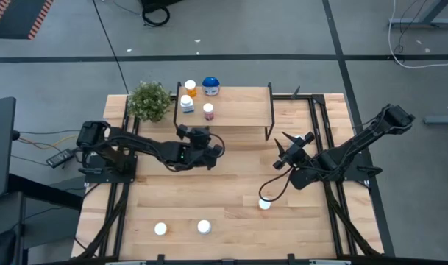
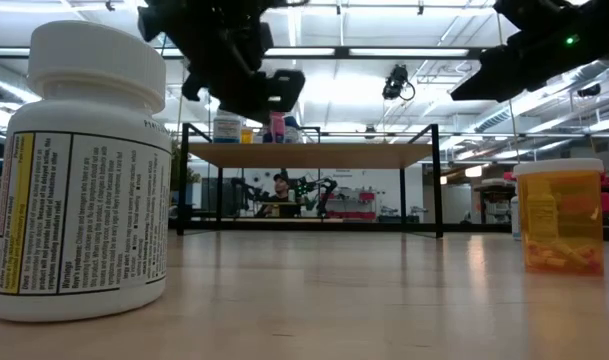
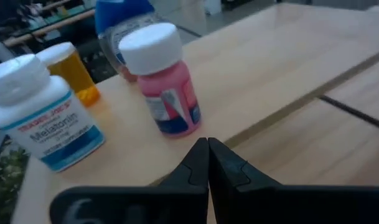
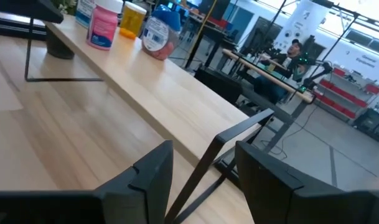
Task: Pick and place medicine bottles onto shelf by color
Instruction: Put the pink bottle on the shelf
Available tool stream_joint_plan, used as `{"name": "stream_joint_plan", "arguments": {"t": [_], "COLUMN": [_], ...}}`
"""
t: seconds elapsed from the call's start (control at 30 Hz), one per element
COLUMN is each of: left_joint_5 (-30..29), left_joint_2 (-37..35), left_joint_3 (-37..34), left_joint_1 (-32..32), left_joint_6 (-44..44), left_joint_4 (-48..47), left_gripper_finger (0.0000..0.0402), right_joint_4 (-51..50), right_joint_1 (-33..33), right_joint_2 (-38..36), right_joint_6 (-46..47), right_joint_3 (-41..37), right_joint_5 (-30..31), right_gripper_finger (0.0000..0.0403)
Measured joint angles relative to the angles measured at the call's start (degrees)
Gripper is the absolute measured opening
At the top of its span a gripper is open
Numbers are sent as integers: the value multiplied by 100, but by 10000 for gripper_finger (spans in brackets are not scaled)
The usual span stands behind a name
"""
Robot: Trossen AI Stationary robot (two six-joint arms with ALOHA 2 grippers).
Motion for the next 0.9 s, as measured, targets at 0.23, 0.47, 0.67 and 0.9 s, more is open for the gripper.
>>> {"name": "stream_joint_plan", "arguments": {"t": [0.23, 0.47, 0.67, 0.9], "left_joint_5": [-89, -150, -185, -160], "left_joint_2": [207, 255, 253, 253], "left_joint_3": [-8, -7, -7, -7], "left_joint_1": [165, 318, 420, 524], "left_joint_6": [368, 441, 437, 441], "left_joint_4": [482, 686, 752, 801], "left_gripper_finger": [4, 8, 5, 4], "right_joint_4": [39, 94, 99, 100], "right_joint_1": [-75, -75, -75, -75], "right_joint_2": [0, 0, 0, 0], "right_joint_6": [10, -5, -7, -12], "right_joint_3": [0, 2, 2, 2], "right_joint_5": [0, 0, 0, 0], "right_gripper_finger": [181, 181, 181, 181]}}
